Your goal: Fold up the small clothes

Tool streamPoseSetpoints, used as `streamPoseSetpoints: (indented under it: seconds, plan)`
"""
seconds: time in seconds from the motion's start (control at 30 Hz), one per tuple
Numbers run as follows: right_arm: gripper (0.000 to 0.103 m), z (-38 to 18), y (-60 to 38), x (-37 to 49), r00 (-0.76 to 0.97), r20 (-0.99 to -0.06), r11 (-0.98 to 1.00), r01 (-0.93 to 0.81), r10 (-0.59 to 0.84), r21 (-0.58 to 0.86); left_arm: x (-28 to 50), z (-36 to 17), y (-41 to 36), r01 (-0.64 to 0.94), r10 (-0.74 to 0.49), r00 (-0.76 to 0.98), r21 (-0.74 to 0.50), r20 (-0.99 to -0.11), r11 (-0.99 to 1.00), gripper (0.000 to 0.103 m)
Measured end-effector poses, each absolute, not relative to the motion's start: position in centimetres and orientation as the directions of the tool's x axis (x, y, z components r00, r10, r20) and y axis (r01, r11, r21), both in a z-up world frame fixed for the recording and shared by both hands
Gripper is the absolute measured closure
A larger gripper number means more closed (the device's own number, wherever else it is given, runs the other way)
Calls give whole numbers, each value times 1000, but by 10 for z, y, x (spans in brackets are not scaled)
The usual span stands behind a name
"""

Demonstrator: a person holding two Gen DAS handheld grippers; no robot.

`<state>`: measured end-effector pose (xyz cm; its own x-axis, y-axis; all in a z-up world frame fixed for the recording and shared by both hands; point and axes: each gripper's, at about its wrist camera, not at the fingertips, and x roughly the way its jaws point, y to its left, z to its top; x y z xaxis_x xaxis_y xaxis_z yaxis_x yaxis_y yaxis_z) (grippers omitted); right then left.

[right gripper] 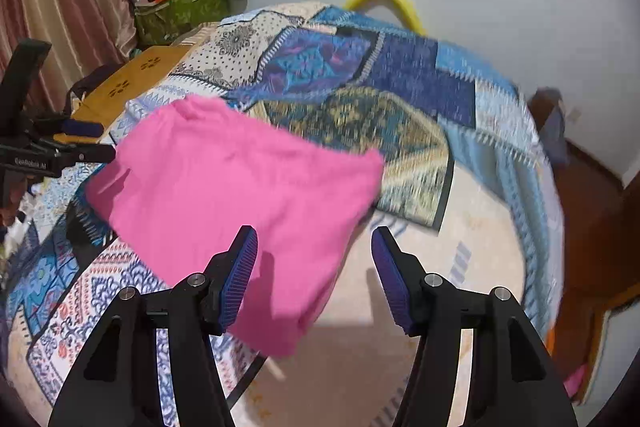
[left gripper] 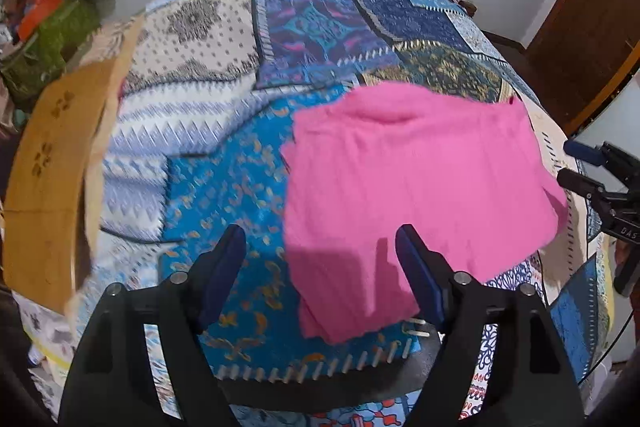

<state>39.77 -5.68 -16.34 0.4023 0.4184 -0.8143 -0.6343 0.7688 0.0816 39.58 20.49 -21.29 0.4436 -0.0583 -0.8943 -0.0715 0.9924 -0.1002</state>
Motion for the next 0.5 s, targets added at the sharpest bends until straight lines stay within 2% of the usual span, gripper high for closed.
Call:
streamPoseSetpoints:
  seconds: [0.17, 0.3, 0.37, 0.43, 0.47, 0.5]
  plan:
    - [48, -198, -64, 406, 318, -843, 807, -554, 433, 206, 405, -236, 208, -118, -109, 409, -171, -906, 978, 23]
    - [48, -208, -66, 416, 317, -817, 815, -505, 481, 284, 421, -248, 209, -124, -170, 432, -245, -885, 961, 23]
    - [49, -212, -66, 424, 298, -804, 811, -474, 514, 343, 427, -251, 212, -125, -231, 450, -316, -863, 940, 23]
    - [55, -217, -64, 433, 282, -789, 802, -448, 545, 394, 432, -256, 219, -164, -303, 473, -421, -827, 892, 23]
    - [57, -218, -62, 434, 279, -785, 799, -444, 553, 405, 434, -258, 222, -183, -320, 483, -452, -815, 873, 26]
    - [59, -219, -59, 435, 277, -780, 795, -442, 561, 415, 436, -260, 224, -192, -339, 491, -479, -803, 857, 35]
